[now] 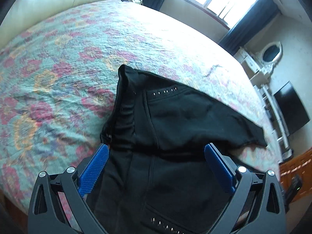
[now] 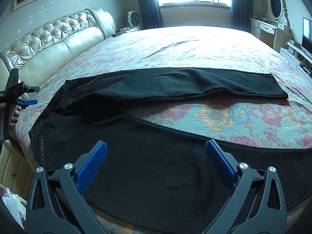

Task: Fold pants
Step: 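Grasp the studded waistband edge with the left gripper while the right gripper grasps the trouser edge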

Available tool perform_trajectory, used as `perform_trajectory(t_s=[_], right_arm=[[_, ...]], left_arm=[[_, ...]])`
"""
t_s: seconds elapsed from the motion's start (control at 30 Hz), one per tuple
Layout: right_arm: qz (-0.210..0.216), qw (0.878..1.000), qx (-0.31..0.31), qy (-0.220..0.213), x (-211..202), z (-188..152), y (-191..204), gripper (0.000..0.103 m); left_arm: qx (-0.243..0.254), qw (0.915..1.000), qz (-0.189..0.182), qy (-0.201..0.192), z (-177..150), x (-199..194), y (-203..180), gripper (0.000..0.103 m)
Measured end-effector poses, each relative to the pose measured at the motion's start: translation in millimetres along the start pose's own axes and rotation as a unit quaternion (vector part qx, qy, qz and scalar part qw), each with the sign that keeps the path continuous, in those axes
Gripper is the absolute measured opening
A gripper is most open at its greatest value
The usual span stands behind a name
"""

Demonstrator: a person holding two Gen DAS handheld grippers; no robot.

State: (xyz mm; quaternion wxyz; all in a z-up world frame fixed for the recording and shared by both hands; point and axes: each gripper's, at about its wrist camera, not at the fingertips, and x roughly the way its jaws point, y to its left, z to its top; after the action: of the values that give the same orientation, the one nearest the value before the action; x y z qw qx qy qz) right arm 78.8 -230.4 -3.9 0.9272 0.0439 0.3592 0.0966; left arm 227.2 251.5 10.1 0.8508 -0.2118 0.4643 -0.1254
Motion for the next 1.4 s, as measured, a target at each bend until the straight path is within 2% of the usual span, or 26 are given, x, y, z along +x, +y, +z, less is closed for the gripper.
perform_trajectory(t_s=[0.07,0.13,0.3,0.43,0.57,0.6,0.63,0.67,0.7,0.77,0.83,0.93,1.0,1.17,1.3,1.37,1.4], right_arm=[[0.008,1.0,-0.013,0.005,15.3,12.0,6.0,0.101],[0.015,0.999,-0.028,0.01,29.0,23.6,12.0,0.101],[0.023,0.998,-0.055,0.019,54.2,40.8,18.1,0.101],[0.031,0.996,-0.076,0.034,76.2,47.7,19.9,0.101],[0.059,0.994,-0.084,0.046,96.7,59.6,13.6,0.101],[0.068,0.993,-0.087,0.046,101.4,65.5,10.4,0.101],[0.075,0.992,-0.091,0.045,106.0,72.8,6.7,0.101],[0.08,0.991,-0.096,0.041,111.0,81.2,2.5,0.101],[0.083,0.99,-0.103,0.038,117.1,91.3,-1.7,0.101],[0.087,0.988,-0.123,0.036,132.7,115.6,-9.8,0.101],[0.081,0.985,-0.15,0.042,154.5,142.4,-16.7,0.101],[0.061,0.976,-0.197,0.074,197.4,177.4,-27.1,0.101],[0.07,0.97,-0.208,0.11,227.3,193.8,-33.7,0.101],[0.08,0.948,-0.264,0.162,277.7,208.9,-32.5,0.101],[0.075,0.928,-0.29,0.222,307.7,200.8,-34.6,0.101],[0.099,0.932,-0.252,0.241,312.3,201.5,-42.5,0.088],[0.104,0.934,-0.246,0.239,310.3,203.0,-44.9,0.069]], left_arm=[[-0.042,0.9988,-0.024,0.005,30.8,18.5,27.1,0.098],[-0.057,0.9981,-0.015,0.016,55.9,40.0,44.6,0.098],[-0.018,0.9977,0.041,0.051,90.0,93.5,53.2,0.098],[-0.012,0.9981,-0.003,0.06,102.9,119.0,46.3,0.098],[0.019,0.9971,0.008,0.074,107.0,137.9,35.8,0.097],[0.026,0.9966,0.012,0.078,106.5,141.1,33.4,0.067],[0.03,0.9955,0.023,0.087,107.3,147.4,34.1,0.032],[0.026,0.9941,0.036,0.099,108.4,154.9,38.3,0.011],[0.028,0.9934,0.038,0.105,107.1,158.8,36.7,0.01],[0.079,0.9892,0.066,0.104,104.4,162.2,23.4,0.009],[0.108,0.9849,0.087,0.103,102.4,164.2,16.3,0.009],[0.116,0.9829,0.093,0.108,104.6,166.7,16.7,0.009],[0.116,0.982,0.096,0.114,105.8,168.9,17.5,0.009],[0.128,0.9773,0.115,0.123,107.2,176.1,10.4,0.009],[0.131,0.9769,0.115,0.123,107.2,177.7,11.0,0.009],[0.126,0.9777,0.112,0.125,108.2,178.1,12.7,0.01],[0.125,0.9777,0.111,0.127,108.9,178.1,13.2,0.01]])
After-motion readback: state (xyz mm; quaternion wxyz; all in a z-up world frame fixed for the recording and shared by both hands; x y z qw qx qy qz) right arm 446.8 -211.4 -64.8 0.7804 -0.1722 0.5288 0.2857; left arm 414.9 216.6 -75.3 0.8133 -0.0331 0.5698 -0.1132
